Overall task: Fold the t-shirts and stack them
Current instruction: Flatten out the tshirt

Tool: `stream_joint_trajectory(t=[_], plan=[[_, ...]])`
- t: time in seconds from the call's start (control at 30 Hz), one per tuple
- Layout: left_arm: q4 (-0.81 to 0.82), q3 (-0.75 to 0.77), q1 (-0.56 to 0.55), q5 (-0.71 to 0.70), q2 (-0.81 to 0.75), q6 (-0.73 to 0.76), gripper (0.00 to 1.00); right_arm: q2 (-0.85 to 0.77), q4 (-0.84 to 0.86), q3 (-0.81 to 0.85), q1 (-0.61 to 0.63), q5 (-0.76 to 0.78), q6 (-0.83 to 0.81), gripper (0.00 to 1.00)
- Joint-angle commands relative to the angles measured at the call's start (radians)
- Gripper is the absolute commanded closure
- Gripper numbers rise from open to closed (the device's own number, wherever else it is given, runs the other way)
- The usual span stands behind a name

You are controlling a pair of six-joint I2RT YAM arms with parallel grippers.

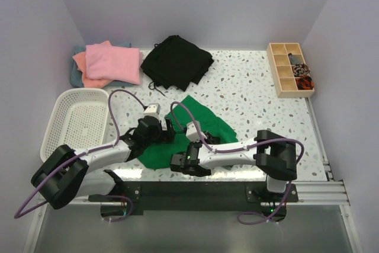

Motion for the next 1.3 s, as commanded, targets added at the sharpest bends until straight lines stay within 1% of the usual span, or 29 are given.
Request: stream_joint_trajectory(t=[0.0, 0.03, 0.07, 0.1, 0.33, 0.43, 0.57, 0.63, 0.83, 1.0, 1.1, 1.13, 1.2, 1.23, 1.27], plan=[[0.015, 0.022, 0.000, -0.030, 0.003, 0.018, 0.00, -0.071, -0.061, -0.020, -0.021, 0.092, 0.105, 0.79], [0.017, 0.022, -0.001, -0.030, 0.006, 0.016, 0.00, -0.077, -0.062, -0.022, -0.022, 0.095, 0.104, 0.90], [0.017, 0.024, -0.001, -0.030, 0.007, 0.016, 0.00, -0.091, -0.067, -0.023, -0.021, 0.095, 0.102, 0.97], [0.017, 0.024, 0.000, -0.030, 0.007, 0.016, 0.00, -0.095, -0.073, -0.023, -0.022, 0.097, 0.102, 1.00], [0.014, 0.027, 0.000, -0.033, 0.007, 0.018, 0.00, -0.169, -0.088, -0.022, -0.022, 0.109, 0.088, 1.00], [0.006, 0.031, -0.001, -0.033, 0.006, 0.019, 0.00, -0.219, -0.150, -0.007, -0.019, 0.128, 0.114, 1.00], [-0.008, 0.045, -0.001, -0.042, -0.002, 0.033, 0.00, -0.308, -0.283, 0.035, -0.021, 0.167, 0.148, 1.00], [-0.025, 0.065, -0.001, -0.047, -0.011, 0.039, 0.00, -0.365, -0.318, 0.064, -0.021, 0.190, 0.150, 1.00], [-0.087, 0.142, 0.003, -0.099, -0.046, 0.082, 0.00, -0.466, -0.484, 0.151, -0.021, 0.247, 0.188, 1.00], [-0.123, 0.194, 0.048, -0.083, -0.095, 0.108, 0.00, -0.560, -0.489, 0.217, -0.021, 0.278, 0.107, 1.00], [-0.138, 0.220, 0.078, -0.064, -0.114, 0.133, 0.00, -0.594, -0.484, 0.292, -0.021, 0.319, 0.039, 1.00], [-0.144, 0.228, 0.084, -0.060, -0.117, 0.137, 0.00, -0.603, -0.445, 0.337, -0.021, 0.329, -0.038, 1.00], [-0.157, 0.243, 0.092, -0.054, -0.114, 0.148, 0.00, -0.632, -0.396, 0.391, -0.019, 0.359, -0.123, 1.00], [-0.157, 0.245, 0.092, -0.051, -0.111, 0.154, 0.00, -0.647, -0.306, 0.398, -0.019, 0.367, -0.247, 1.00], [-0.154, 0.245, 0.092, -0.042, -0.106, 0.154, 0.00, -0.661, -0.246, 0.400, -0.022, 0.368, -0.316, 1.00]])
